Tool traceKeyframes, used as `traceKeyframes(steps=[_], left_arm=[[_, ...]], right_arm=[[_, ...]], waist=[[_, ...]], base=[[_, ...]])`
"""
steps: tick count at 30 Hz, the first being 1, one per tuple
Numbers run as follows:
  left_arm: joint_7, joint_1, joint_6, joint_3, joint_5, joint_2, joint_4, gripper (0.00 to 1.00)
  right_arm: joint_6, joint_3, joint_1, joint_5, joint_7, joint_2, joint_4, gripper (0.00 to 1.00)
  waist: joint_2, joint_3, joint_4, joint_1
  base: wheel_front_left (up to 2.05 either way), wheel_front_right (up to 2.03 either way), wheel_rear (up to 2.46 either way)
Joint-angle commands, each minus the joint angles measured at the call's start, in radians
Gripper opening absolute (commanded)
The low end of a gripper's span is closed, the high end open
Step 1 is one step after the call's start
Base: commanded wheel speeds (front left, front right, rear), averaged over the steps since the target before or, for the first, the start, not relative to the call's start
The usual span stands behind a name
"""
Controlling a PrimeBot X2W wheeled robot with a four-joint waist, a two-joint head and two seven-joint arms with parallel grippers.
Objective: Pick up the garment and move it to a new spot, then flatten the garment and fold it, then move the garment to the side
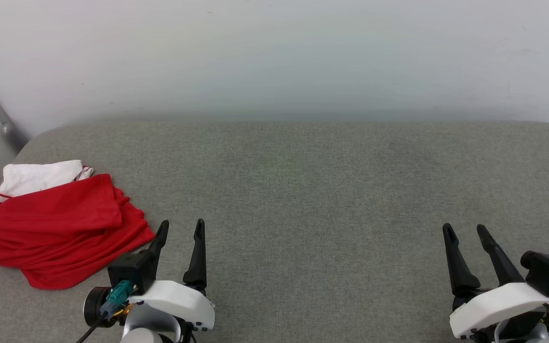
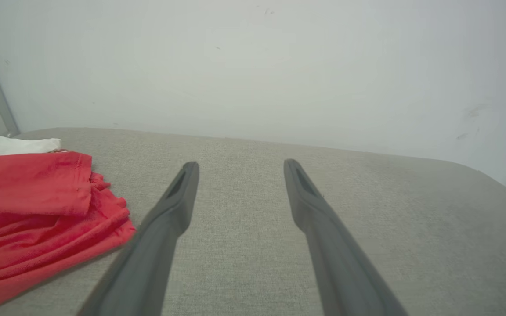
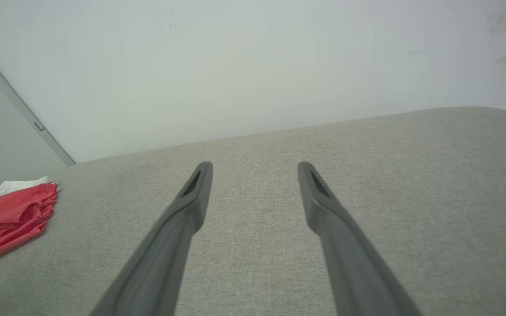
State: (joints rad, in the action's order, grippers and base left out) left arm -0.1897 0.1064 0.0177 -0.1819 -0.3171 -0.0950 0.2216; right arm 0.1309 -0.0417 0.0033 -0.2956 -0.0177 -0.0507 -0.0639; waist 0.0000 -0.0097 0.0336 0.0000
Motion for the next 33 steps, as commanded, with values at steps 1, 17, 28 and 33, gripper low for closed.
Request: traceKeyframes(steps=[1,17,28,33], left_arm=[[-0.011,0.005,0.005,-0.002,0.026,-0.009,-0.005,1.00],[-0.044,-0.008,0.015,-0.016,0.133,-0.012,0.003,1.00],[-0.065,-0.010,0.017,-0.020,0.196,-0.006,0.013,1.00],[-0.072,-0.010,0.014,-0.021,0.220,-0.003,0.020,1.00]], right_arm=[[0.000,-0.001,0.006,0.028,-0.008,0.000,0.012,1.00],[0.000,-0.006,0.008,0.147,-0.029,0.001,0.022,1.00],[0.000,-0.016,0.011,0.205,-0.046,0.001,0.022,1.00],[0.000,-0.019,0.013,0.225,-0.055,0.001,0.023,1.00]], waist=[[0.0000,0.000,0.001,0.0000],[0.0000,0.001,0.013,0.0000],[0.0000,0.001,0.022,0.0000],[0.0000,0.002,0.025,0.0000]], base=[[0.00,0.00,0.00],[0.00,0.00,0.00],[0.00,0.00,0.00],[0.00,0.00,0.00]])
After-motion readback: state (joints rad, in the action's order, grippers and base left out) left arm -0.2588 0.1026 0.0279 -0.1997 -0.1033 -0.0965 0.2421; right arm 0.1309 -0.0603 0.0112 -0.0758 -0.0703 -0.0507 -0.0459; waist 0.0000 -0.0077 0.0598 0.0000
